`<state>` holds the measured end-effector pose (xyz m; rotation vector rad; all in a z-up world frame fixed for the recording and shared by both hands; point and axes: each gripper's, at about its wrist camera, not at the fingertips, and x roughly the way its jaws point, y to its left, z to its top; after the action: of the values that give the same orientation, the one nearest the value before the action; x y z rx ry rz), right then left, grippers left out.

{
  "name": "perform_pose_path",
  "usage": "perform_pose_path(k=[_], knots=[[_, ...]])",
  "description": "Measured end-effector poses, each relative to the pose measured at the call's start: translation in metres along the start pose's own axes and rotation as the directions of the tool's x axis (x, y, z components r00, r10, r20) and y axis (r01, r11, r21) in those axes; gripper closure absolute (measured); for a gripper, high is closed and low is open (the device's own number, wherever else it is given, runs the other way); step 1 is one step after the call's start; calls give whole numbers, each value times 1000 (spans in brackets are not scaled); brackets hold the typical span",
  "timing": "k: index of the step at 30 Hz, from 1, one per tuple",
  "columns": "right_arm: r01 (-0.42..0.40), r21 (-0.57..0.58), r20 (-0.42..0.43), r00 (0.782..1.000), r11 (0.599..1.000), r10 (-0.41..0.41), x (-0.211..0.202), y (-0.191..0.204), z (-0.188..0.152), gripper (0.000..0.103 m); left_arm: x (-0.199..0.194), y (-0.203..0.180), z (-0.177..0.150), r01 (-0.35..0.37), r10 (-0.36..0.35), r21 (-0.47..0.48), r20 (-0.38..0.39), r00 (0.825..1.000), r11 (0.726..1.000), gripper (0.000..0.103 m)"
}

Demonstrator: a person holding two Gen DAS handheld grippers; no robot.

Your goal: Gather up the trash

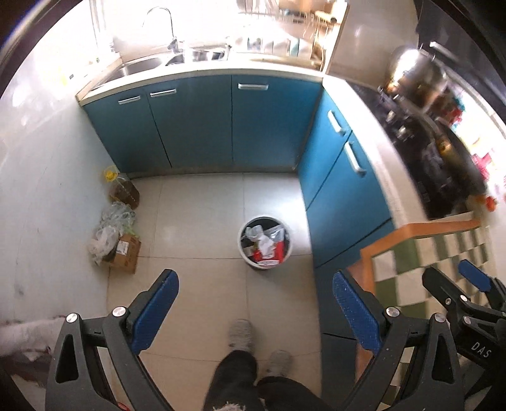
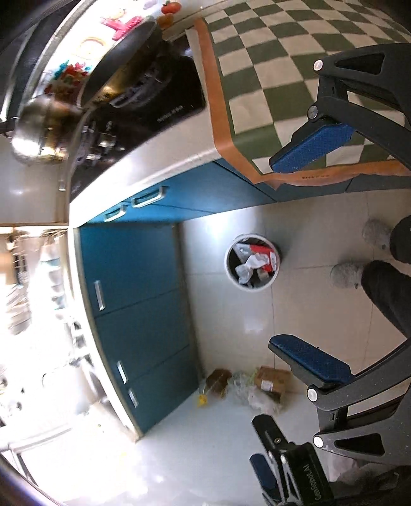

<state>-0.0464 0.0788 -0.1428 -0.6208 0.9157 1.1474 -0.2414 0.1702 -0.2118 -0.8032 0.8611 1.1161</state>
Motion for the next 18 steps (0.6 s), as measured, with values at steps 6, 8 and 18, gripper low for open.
perform_pose_path(k=[6, 8, 18], knots=[[-77, -20, 35, 996, 997, 78, -72, -4, -3, 0, -55, -7, -15, 64, -64, -16, 33, 997, 998, 4], [-105, -21, 29, 994, 994, 106, -87, -5, -4, 0, -69, -8, -21, 98, -97, -24, 30, 995, 995, 4], [-217, -23, -31, 976, 976, 217, -110, 8, -7, 0, -95, 2, -27, 214, -214, -36, 4, 977, 976, 0]])
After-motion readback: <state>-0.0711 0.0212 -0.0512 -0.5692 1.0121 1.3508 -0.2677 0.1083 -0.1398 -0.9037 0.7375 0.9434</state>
